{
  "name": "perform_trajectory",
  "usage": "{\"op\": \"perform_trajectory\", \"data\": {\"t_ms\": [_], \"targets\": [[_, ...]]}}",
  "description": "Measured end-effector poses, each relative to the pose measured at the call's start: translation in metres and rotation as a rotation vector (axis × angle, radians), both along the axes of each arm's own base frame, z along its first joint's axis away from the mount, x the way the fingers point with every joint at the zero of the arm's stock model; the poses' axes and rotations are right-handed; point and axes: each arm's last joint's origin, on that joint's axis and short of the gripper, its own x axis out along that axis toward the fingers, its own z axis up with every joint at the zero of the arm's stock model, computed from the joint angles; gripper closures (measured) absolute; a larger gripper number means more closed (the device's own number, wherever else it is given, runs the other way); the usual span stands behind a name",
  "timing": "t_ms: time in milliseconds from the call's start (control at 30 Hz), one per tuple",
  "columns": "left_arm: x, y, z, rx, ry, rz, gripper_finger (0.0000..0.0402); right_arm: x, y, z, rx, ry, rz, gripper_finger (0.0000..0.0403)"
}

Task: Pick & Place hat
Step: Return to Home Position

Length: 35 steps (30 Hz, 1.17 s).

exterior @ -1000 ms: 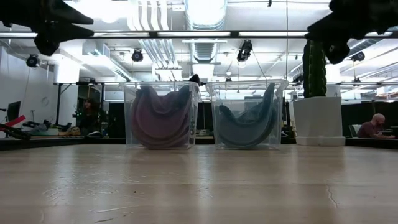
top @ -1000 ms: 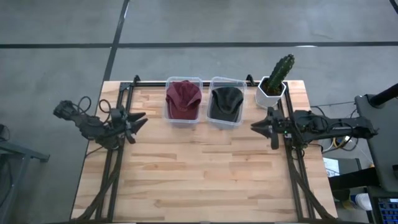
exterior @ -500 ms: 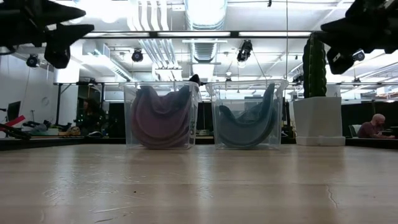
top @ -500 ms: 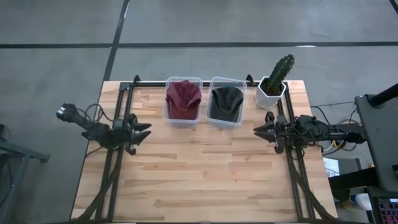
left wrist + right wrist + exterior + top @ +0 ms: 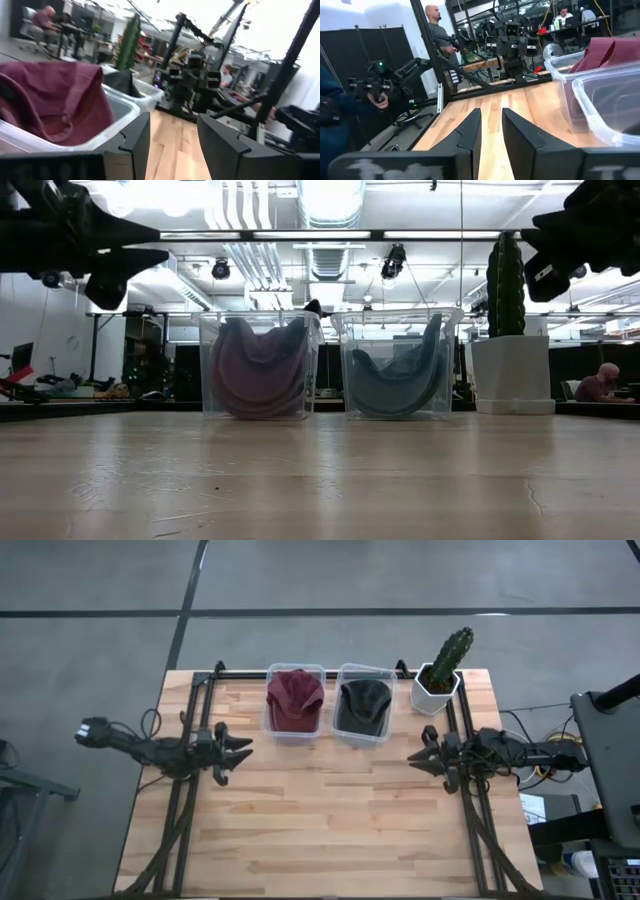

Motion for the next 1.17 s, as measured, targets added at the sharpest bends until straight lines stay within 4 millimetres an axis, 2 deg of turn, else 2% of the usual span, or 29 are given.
{"op": "perform_trajectory", "data": {"t_ms": [133, 367, 667, 1167], "targets": [[0.001, 0.002, -0.004, -0.022, 0.032, -0.033, 0.0245, 0.002, 0.000, -0.007, 0.027, 0.004, -0.009, 0.0335], [0.001, 0.004, -0.009, -0.024, 0.083, 0.026, 0.0245, 0.002, -0.005, -0.005, 0.002, -0.019, -0.163, 0.0324], [0.001, 0.005, -0.017, -0.015, 0.152, 0.046, 0.0245, 0.002, -0.005, -0.010, -0.092, -0.004, -0.171, 0.0317], [0.001, 0.005, -0.020, 0.021, 0.189, 0.050, 0.0245, 0.003, -0.003, -0.013, -0.102, 0.009, -0.113, 0.0332]]}}
